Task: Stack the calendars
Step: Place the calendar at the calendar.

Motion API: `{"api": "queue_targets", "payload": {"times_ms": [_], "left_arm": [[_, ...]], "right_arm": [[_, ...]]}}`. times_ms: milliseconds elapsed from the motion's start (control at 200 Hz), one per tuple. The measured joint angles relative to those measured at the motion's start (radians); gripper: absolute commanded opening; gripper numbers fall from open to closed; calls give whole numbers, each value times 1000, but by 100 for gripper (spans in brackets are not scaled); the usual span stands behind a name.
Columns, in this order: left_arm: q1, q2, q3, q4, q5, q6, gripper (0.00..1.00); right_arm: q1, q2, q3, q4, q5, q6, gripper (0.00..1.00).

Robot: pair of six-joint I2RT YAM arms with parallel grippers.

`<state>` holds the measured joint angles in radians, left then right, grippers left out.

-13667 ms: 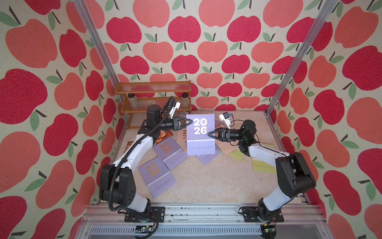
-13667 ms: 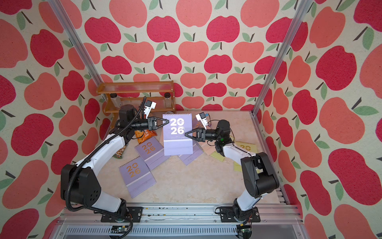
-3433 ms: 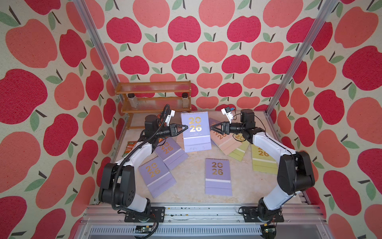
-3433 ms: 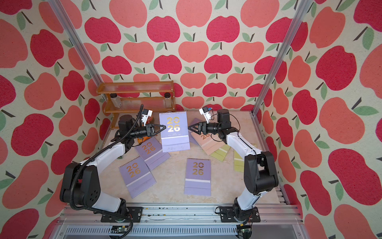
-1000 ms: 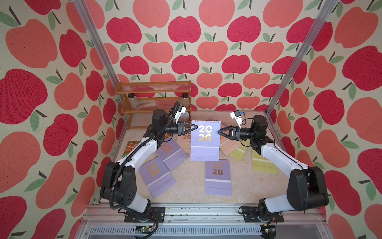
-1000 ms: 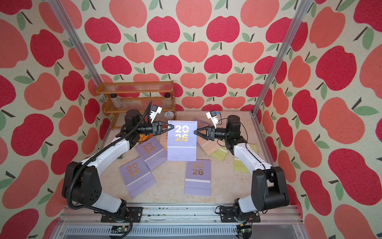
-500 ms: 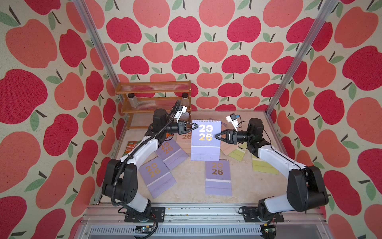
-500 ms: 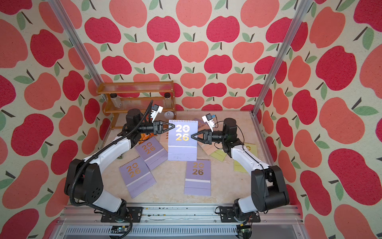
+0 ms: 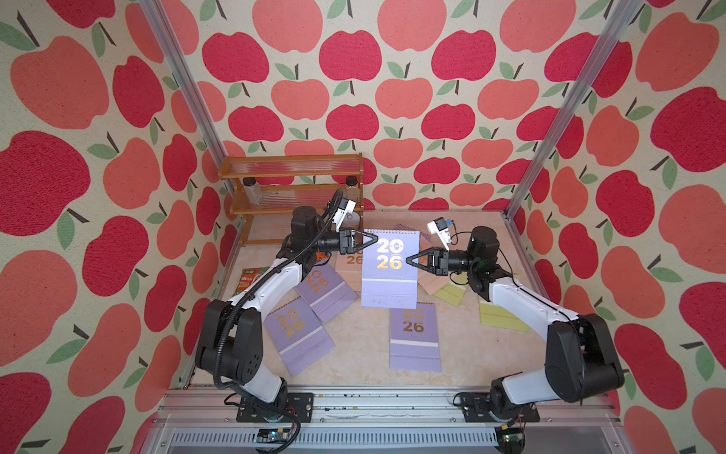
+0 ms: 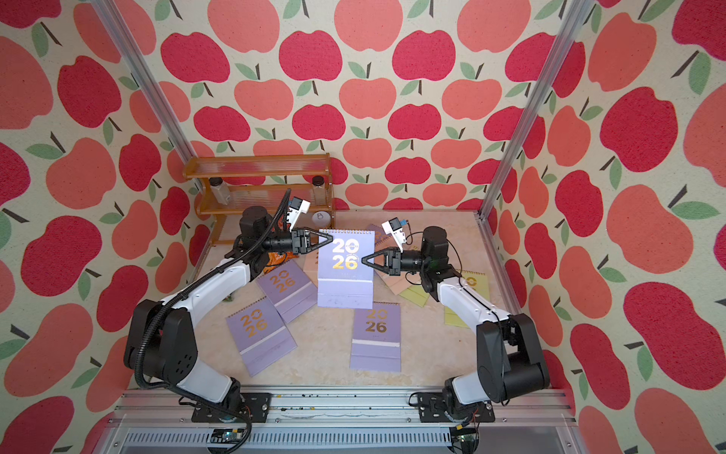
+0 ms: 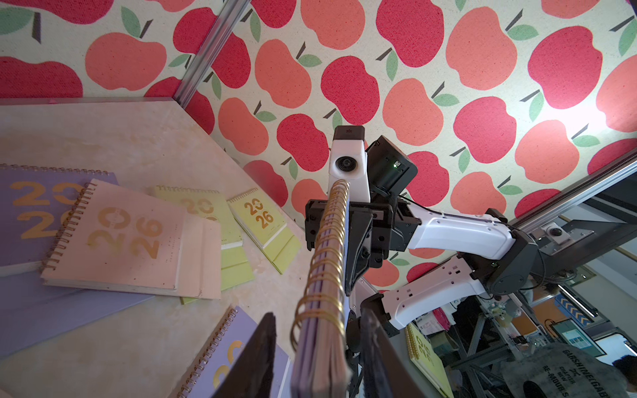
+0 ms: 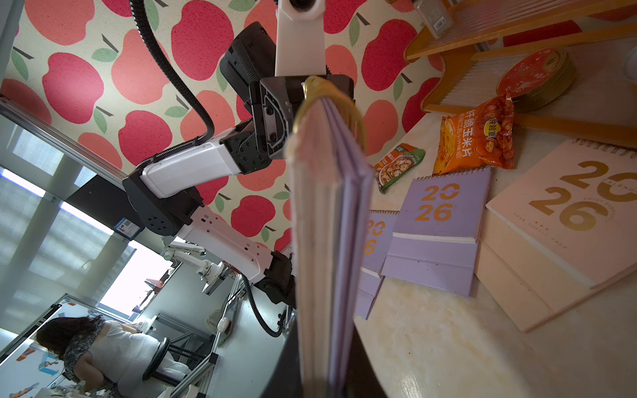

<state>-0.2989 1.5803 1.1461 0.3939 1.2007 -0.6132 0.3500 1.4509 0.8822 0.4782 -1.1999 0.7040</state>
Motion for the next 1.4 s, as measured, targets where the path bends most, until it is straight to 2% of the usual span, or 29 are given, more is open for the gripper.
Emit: {"api": "queue_targets", "payload": {"times_ms": [35, 190, 350, 455, 575, 775, 930, 1401], "left_arm": [[0, 4, 0, -1, 0, -2, 100], [16, 6, 0, -8, 1, -1, 99], [48, 5, -1, -9, 1, 2, 99], [61, 4, -5, -8, 1, 2, 100], [61, 3, -19, -4, 1, 1, 99], [61, 3, -29, 0, 2, 1, 99], [61, 3, -29, 0, 2, 1, 99], [50, -2, -44, 0, 2, 2, 100]], "right_arm": [[2, 0, 1, -49, 6, -10, 0], [-20, -10, 2, -318, 49, -74, 0], [-133, -69, -1, -689, 117, -202, 0], [-206, -126, -51, -807, 132, -249, 0], [-219, -178, -124, -902, 146, -289, 0], [-220, -207, -216, -958, 156, -316, 0], [-222, -167, -265, -960, 156, -336, 0], [-221, -70, -275, -951, 164, -379, 0]]}}
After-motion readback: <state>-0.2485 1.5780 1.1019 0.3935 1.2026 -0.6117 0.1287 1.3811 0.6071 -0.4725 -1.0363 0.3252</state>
